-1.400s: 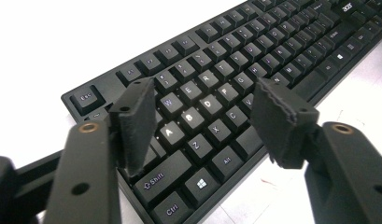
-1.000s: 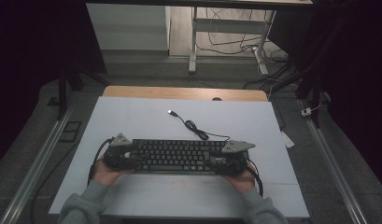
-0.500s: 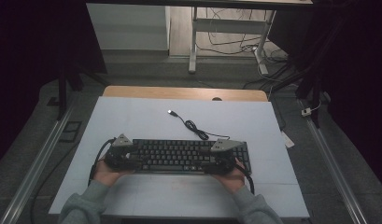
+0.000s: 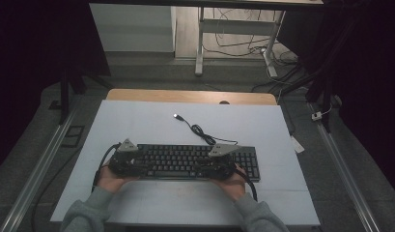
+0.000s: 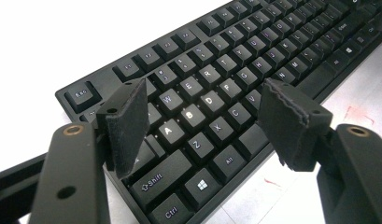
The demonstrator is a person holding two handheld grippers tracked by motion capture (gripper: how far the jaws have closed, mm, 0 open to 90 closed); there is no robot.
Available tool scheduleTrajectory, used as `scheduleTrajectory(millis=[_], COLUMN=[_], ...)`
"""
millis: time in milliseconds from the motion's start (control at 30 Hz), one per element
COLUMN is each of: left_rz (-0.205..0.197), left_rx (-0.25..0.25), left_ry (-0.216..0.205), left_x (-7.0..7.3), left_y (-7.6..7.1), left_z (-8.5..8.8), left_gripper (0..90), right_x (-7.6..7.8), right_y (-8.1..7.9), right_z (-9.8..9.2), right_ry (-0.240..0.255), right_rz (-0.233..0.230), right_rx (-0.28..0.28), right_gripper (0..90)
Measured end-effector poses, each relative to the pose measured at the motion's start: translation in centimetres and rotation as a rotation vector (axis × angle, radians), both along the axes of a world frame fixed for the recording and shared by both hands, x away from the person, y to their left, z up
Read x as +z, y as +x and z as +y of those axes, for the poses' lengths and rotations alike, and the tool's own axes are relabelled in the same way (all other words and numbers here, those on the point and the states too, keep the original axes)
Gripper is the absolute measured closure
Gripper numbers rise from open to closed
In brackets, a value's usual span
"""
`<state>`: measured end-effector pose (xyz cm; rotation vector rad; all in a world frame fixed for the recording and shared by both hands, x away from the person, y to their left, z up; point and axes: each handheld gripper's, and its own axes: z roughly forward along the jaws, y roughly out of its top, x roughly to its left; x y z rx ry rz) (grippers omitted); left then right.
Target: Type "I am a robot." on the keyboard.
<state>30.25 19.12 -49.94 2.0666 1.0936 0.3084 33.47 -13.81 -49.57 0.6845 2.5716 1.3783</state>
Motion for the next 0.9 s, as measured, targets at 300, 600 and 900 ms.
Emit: scheduleTrajectory(millis=[300,600,900], left_rz=[0.002,0.002,0.001], left_rx=[-0.006,-0.012,-0.013], left_ry=[0.002,0.005,0.006], left_x=[0.0,-0.1,0.0], left_y=[0.0,0.0,0.0], left_z=[-0.1,-0.2,-0.1], left_gripper=[33.6,33.5,33.6], right_x=[-0.2,-0.7,-1.3], right_y=[0.4,0.5,0.9], right_z=[1.5,3.5,5.0], right_ry=[-0.01,-0.042,-0.091], right_rz=[0.021,0.023,0.012], right_rx=[0.03,0.049,0.045], right_gripper=[89.7,89.7,89.7])
